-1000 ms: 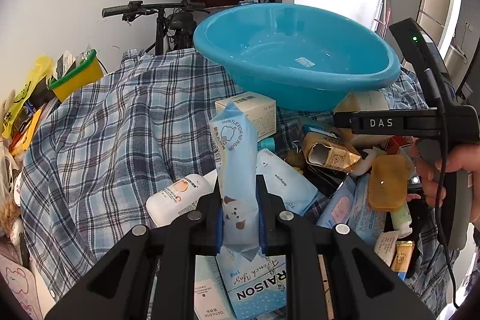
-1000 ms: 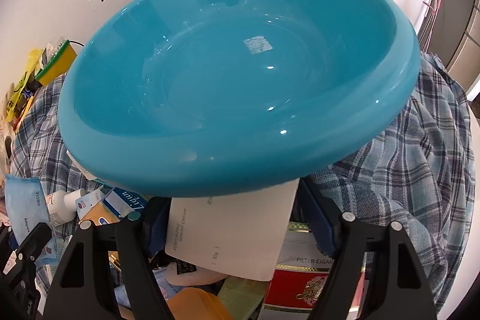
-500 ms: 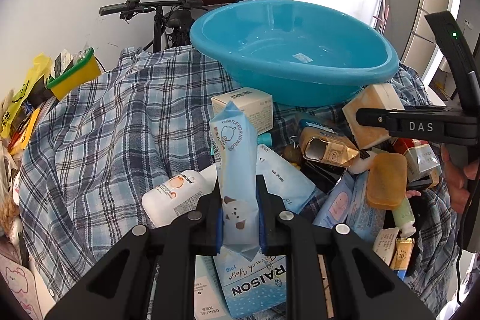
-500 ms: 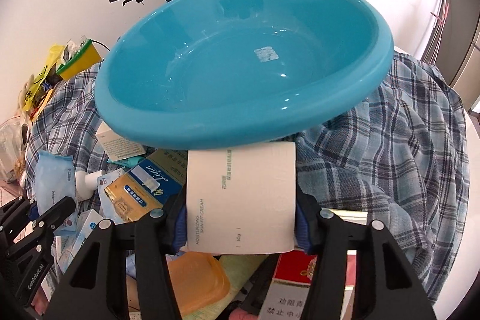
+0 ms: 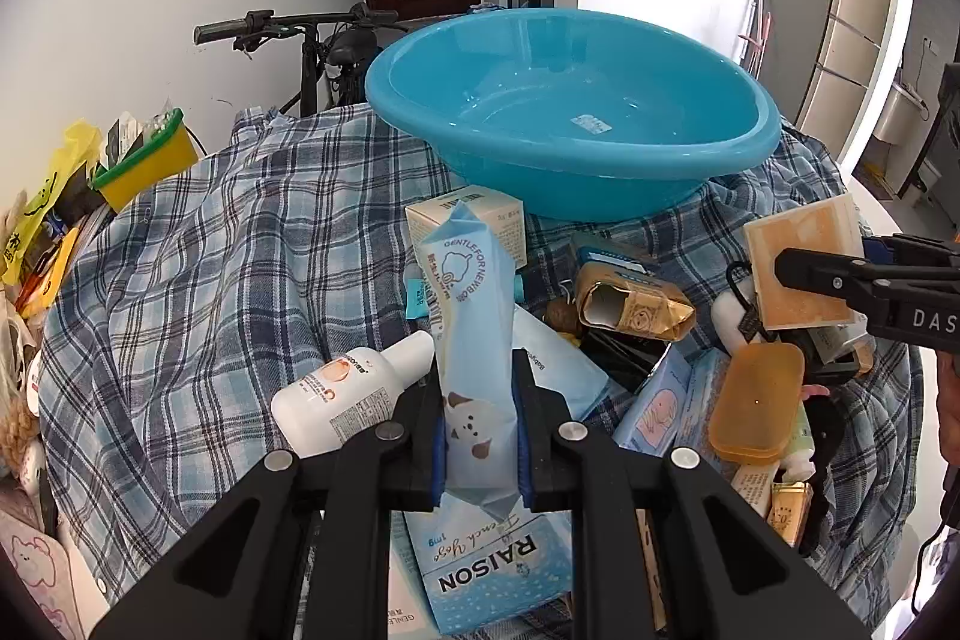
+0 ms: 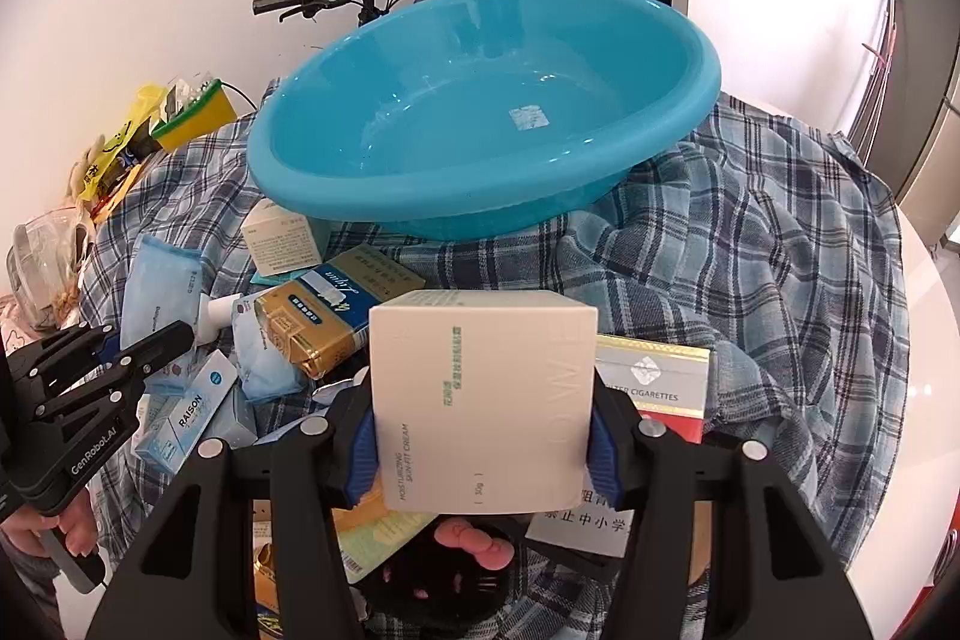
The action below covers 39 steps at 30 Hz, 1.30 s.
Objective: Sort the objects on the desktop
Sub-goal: 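Lift the wipe pack with the left gripper while the right gripper grasps the cream box, then carry the wipe pack and cream box over the turquoise basin with both grippers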
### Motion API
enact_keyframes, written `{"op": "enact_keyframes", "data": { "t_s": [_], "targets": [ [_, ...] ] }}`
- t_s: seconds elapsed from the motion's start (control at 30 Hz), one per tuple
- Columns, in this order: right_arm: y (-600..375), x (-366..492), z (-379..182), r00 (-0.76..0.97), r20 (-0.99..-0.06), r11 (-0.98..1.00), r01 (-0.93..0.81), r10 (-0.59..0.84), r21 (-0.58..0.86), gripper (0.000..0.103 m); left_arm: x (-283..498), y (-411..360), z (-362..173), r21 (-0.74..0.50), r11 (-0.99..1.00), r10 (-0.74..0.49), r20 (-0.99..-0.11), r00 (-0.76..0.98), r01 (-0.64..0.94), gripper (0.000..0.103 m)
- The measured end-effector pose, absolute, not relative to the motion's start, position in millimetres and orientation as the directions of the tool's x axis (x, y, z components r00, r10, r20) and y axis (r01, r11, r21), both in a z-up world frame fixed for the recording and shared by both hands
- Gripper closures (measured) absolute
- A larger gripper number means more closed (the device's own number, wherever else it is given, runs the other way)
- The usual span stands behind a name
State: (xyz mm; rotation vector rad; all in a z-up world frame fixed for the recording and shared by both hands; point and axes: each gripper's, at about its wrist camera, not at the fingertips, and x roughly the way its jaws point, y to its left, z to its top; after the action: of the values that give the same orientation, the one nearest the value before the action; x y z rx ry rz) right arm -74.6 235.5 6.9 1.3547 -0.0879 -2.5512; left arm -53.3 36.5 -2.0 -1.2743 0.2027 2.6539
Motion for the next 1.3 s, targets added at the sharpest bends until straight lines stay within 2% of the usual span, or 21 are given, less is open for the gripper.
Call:
{"op": "enact_keyframes", "data": {
  "t_s": [0.17, 0.27, 0.37, 0.57, 0.8, 0.93, 1.03, 1.17, 1.3],
  "targets": [
    [233, -53, 20, -0.623, -0.750, -0.970, 0.217, -0.222, 0.107, 0.049, -47, 41, 6, 0.053, -0.974, 0.111, -0.731, -0.673, -0.219, 0.084],
    [233, -37, 35, -0.733, -0.656, -0.977, 0.210, -0.180, 0.034, 0.049, -46, 37, 16, 0.008, -0.981, 0.133, -0.693, -0.709, -0.192, 0.084],
    [232, -27, 49, -0.802, -0.576, -0.980, 0.200, -0.161, -0.005, 0.049, -42, 39, 27, 0.050, -0.984, 0.102, -0.620, -0.778, -0.169, 0.084],
    [230, -14, 70, -0.859, -0.491, -0.984, 0.179, -0.145, -0.023, 0.049, -35, 35, 50, -0.003, -0.987, 0.137, -0.526, -0.840, -0.159, 0.084],
    [228, -5, 95, -0.903, -0.402, -0.986, 0.165, -0.150, -0.004, 0.049, -19, 38, 79, 0.033, -0.988, 0.130, -0.380, -0.916, -0.154, 0.084],
    [230, 8, 116, -0.932, -0.321, -0.986, 0.164, -0.167, 0.035, 0.049, 1, 36, 99, 0.058, -0.992, 0.097, -0.203, -0.974, -0.111, 0.084],
    [227, 24, 133, -0.954, -0.248, -0.986, 0.167, -0.169, 0.031, 0.049, 14, 34, 115, 0.060, -0.993, 0.094, -0.118, -0.989, -0.102, 0.084],
    [219, 38, 153, -0.972, -0.170, -0.987, 0.161, -0.159, 0.004, 0.049, 21, 30, 134, 0.002, -0.990, 0.136, -0.120, -0.983, -0.138, 0.084],
    [215, 41, 166, -0.977, -0.135, -0.987, 0.162, -0.163, 0.022, 0.049, 32, 28, 147, -0.011, -0.989, 0.147, -0.093, -0.985, -0.146, 0.084]
  ]
}}
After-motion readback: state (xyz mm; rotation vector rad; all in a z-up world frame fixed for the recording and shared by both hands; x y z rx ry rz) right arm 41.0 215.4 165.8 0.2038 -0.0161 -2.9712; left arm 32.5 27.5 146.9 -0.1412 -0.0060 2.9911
